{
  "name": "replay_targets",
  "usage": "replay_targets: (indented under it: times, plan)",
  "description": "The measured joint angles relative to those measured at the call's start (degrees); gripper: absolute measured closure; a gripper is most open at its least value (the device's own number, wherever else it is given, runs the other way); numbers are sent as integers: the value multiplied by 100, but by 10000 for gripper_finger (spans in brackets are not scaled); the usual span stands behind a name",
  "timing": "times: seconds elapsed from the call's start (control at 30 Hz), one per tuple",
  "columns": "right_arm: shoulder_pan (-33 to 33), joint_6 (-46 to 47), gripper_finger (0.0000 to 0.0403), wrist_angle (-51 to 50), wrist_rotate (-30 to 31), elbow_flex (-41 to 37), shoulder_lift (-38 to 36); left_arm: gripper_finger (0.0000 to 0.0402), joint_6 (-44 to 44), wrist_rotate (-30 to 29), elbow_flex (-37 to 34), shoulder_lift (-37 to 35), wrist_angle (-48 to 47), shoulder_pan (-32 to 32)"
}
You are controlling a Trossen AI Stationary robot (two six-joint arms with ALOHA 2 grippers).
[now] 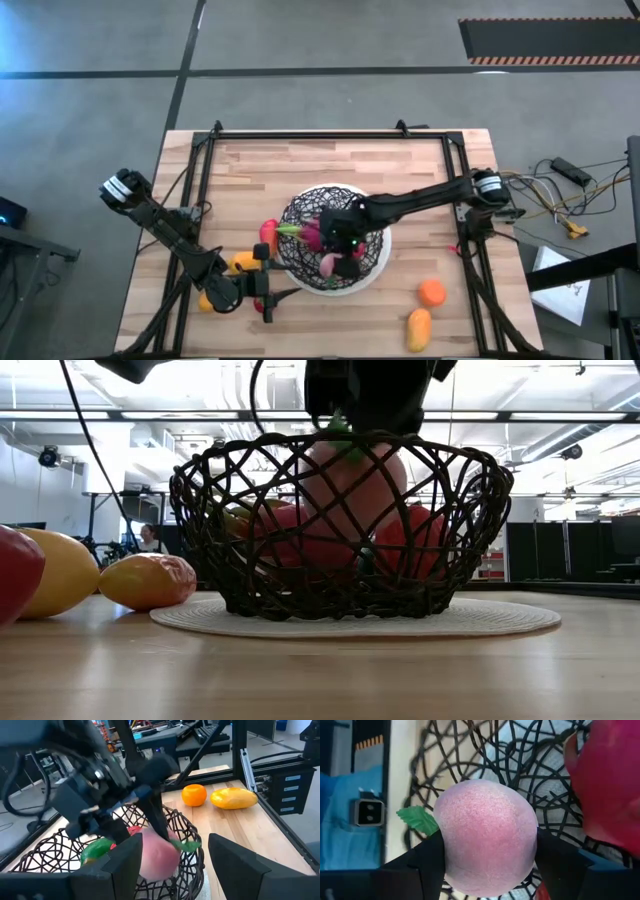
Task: Build produce basket
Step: Put the peach into the basket, then put the orange into the basket
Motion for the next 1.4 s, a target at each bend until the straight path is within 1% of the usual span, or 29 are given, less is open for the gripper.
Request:
replay_targets:
  times: [0.17, 0.43, 0.53, 0.63, 0.77, 0.83, 1.0, 1.17, 1.23, 1.4]
  plan:
    - [-20, -160, 149, 21, 4, 0, 158, 190, -5, 0, -18, 0, -2, 0]
    - [-111, -210, 88, 23, 290, 0, 83, 190, -6, 0, -9, 0, -2, 0]
    - [-107, -243, 77, 20, 607, 0, 5, 190, -6, 1, -9, 0, 0, 0]
    - [-99, -350, 76, -19, 892, 0, -139, 190, -7, 2, -10, 0, 0, -5]
    - [-28, -357, 76, -24, 1374, 0, -522, 190, -15, 4, -20, 9, 2, -9]
    - [102, -313, 76, -29, 1745, 0, -739, 190, -6, 4, -20, 32, -2, -9]
    - [860, -283, 76, 11, 3149, 0, -1300, 190, -10, 7, -9, 102, -1, -15]
    - [2026, -243, 76, 23, 4399, -23, -1534, 190, -12, 11, 6, 122, -2, -15]
    - [2518, -187, 76, 20, 4677, -49, -1535, 190, -14, 9, 13, 122, 13, -15]
    - [3608, 21, 76, 234, 5027, -317, -1398, 190, -180, 9, 33, 108, 4, -15]
